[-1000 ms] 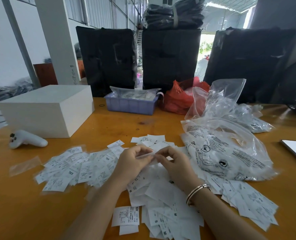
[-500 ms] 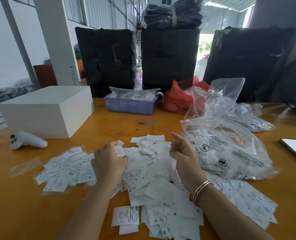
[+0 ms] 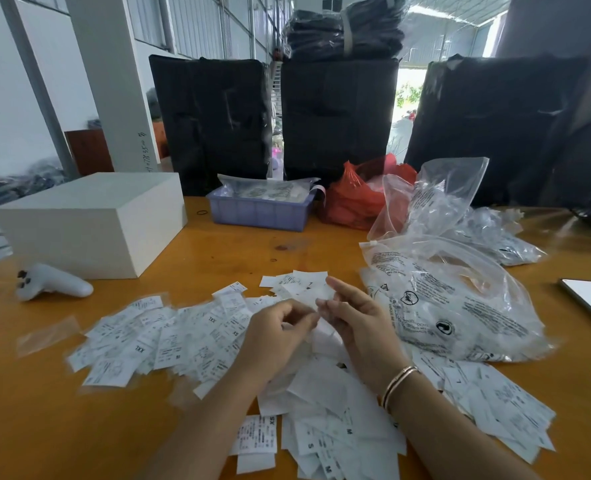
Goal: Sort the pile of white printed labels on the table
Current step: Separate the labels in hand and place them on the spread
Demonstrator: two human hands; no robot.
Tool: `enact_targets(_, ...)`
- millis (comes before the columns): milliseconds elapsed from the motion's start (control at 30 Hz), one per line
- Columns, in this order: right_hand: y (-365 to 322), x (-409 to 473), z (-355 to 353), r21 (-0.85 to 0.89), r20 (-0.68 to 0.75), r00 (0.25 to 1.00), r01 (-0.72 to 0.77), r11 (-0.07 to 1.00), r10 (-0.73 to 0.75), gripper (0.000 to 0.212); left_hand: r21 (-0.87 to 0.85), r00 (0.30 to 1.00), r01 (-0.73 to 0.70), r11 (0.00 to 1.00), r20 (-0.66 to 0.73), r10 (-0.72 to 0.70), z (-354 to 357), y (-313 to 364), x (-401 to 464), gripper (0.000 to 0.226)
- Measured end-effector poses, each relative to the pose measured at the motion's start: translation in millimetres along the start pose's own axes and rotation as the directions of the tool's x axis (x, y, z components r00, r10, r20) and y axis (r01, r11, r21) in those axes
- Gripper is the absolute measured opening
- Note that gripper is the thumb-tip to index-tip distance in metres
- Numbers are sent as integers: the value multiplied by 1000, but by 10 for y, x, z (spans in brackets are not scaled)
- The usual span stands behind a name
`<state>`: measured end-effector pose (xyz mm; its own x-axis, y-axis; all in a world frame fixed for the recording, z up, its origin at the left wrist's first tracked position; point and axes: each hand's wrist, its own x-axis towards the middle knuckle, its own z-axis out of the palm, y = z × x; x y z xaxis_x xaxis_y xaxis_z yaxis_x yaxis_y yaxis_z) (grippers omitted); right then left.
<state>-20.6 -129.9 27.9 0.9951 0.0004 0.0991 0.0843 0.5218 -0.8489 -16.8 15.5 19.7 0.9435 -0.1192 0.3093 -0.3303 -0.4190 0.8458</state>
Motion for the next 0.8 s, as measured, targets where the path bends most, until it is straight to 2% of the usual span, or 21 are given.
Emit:
enact_targets(133,22,2,18,-46,-6,1000,11,999,-11,30,-105,993,17,994,-114,-29,-33,-31,31,10)
enact_targets(300,41,-10,41,-162,-25,999,19,987,-24,27,-149,991,31,988,-126,-50,-42,-10,25,8)
enact_targets(467,34,-24,43,-270,-37,995,76,960,-89,21,-159,995,67,985,-67,-79,-64,75,1,39)
enact_targets(567,24,-7,24,-242,-61,989,114,964,-132,13,-178,995,81,981,-48,-91,-81,50,14,26)
enact_targets(667,10,-2,8,-218,-81,984,140,966,-161,8,-110,996,86,990,21,-84,-66,1,33,7)
enact_targets(733,0,-4,4,-214,-78,984,143,966,-163,6,-78,998,60,995,5,-60,-51,-17,36,4)
enact_targets(800,-6,-2,4,-241,-77,984,139,960,-162,4,-120,997,53,991,-51,-59,-59,-19,40,2)
